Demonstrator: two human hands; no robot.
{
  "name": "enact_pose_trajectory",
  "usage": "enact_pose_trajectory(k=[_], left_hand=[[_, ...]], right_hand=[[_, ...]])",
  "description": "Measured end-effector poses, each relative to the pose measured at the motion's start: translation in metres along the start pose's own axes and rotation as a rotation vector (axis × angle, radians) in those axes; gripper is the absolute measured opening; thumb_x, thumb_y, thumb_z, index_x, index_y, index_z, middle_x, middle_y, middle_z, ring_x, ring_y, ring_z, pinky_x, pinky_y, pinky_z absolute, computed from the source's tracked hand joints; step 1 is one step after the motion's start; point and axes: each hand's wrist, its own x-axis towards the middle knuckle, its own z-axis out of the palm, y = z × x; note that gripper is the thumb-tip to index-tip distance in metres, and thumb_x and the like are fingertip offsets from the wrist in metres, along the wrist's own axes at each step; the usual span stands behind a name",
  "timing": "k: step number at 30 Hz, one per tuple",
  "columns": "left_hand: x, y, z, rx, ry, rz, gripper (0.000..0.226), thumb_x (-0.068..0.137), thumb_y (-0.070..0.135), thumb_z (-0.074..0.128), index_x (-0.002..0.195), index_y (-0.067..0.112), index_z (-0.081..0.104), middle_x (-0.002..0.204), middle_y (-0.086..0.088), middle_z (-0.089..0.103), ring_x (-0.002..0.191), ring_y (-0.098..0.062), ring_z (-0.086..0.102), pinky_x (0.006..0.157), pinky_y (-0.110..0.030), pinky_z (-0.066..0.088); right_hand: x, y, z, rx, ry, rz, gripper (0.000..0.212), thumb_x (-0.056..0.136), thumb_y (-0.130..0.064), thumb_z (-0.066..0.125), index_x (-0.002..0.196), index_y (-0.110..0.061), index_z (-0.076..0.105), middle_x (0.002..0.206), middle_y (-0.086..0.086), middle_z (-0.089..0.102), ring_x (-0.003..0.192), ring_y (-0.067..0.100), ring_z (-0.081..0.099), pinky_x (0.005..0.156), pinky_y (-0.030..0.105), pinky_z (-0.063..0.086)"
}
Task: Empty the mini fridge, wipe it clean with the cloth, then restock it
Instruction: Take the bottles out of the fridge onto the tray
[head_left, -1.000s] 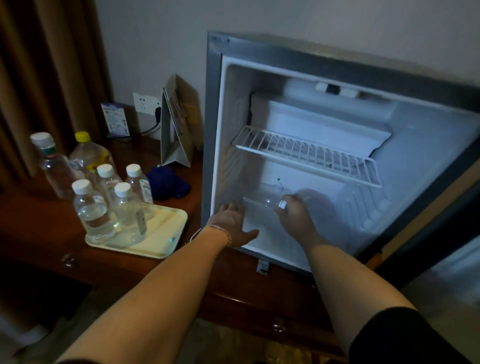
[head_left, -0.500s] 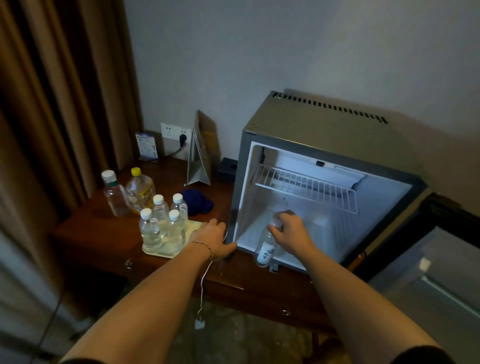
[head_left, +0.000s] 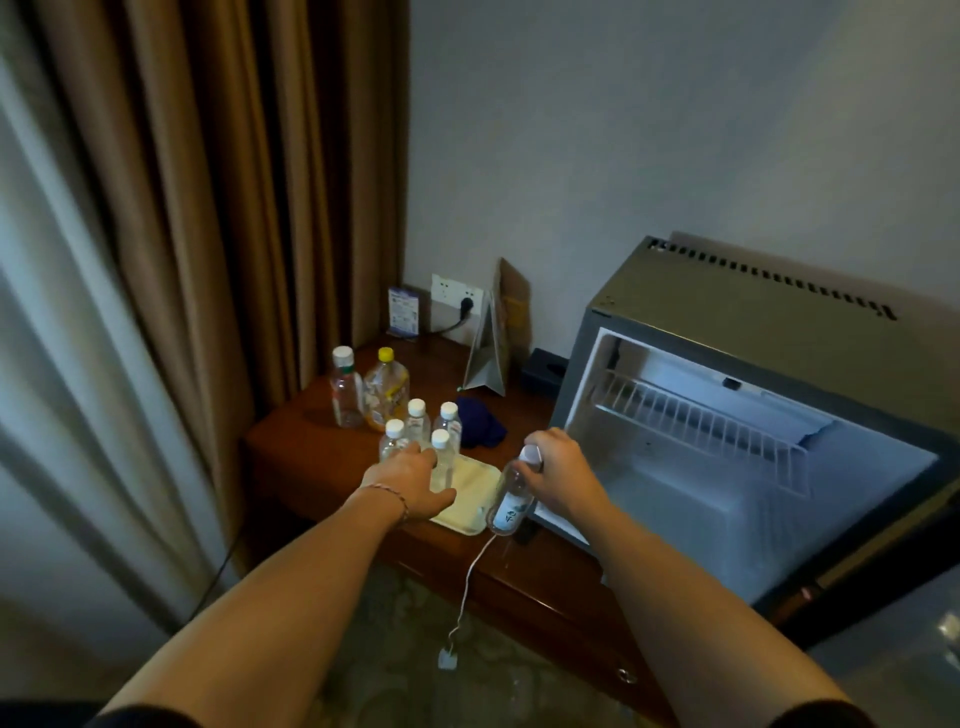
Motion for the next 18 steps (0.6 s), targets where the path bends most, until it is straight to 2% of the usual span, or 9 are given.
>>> enact_pose_trajectory(k=[2, 8, 13, 15, 18], left_hand=[[0.005, -0.016, -0.006, -0.008, -0.001, -0.012, 0.069, 0.085, 0.065, 0.052, 0.141, 0.024, 0.045, 0.144, -0.005, 0.044, 0.129, -0.026, 0.045, 0.100, -0.042, 0.048], [0.056, -0.058, -0.031, -0.065, 0.075, 0.006, 0.071, 0.085, 0.064, 0.053, 0.144, 0.026, 0.042, 0.146, -0.004, 0.043, 0.131, -0.026, 0.044, 0.102, -0.042, 0.046], [0.107, -0.074, -0.044, -0.036, 0.134, 0.101, 0.052, 0.086, 0.062, 0.052, 0.122, 0.024, 0.054, 0.127, -0.003, 0.053, 0.114, -0.022, 0.053, 0.089, -0.039, 0.051], [0.124, -0.077, -0.046, -0.024, 0.126, 0.135, 0.053, 0.087, 0.063, 0.052, 0.122, 0.023, 0.054, 0.126, -0.003, 0.052, 0.114, -0.022, 0.052, 0.089, -0.038, 0.051], [0.139, -0.079, -0.038, -0.025, 0.086, 0.136, 0.058, 0.088, 0.064, 0.050, 0.128, 0.021, 0.052, 0.130, -0.004, 0.050, 0.119, -0.023, 0.051, 0.093, -0.038, 0.048]], right_hand=[[0.013, -0.012, 0.008, 0.016, -0.030, 0.027, 0.024, 0.093, -0.029, 0.068, 0.112, -0.016, 0.061, 0.105, -0.006, 0.044, 0.097, 0.017, 0.053, 0.079, 0.027, 0.040], [0.071, -0.032, 0.026, 0.027, -0.065, 0.101, 0.034, 0.092, -0.028, 0.070, 0.122, -0.019, 0.059, 0.121, -0.004, 0.049, 0.103, 0.014, 0.054, 0.089, 0.033, 0.051], [0.116, -0.033, 0.045, 0.028, -0.079, 0.211, 0.038, 0.093, -0.025, 0.068, 0.129, -0.019, 0.056, 0.128, -0.003, 0.047, 0.110, 0.016, 0.053, 0.092, 0.033, 0.051], [0.129, -0.029, 0.054, 0.032, -0.089, 0.227, 0.043, 0.093, -0.025, 0.069, 0.133, -0.017, 0.054, 0.132, -0.001, 0.045, 0.115, 0.020, 0.053, 0.095, 0.036, 0.051], [0.139, -0.022, 0.069, -0.005, -0.121, 0.236, 0.042, 0.093, -0.029, 0.067, 0.131, -0.016, 0.055, 0.131, 0.001, 0.046, 0.112, 0.022, 0.055, 0.094, 0.038, 0.051]])
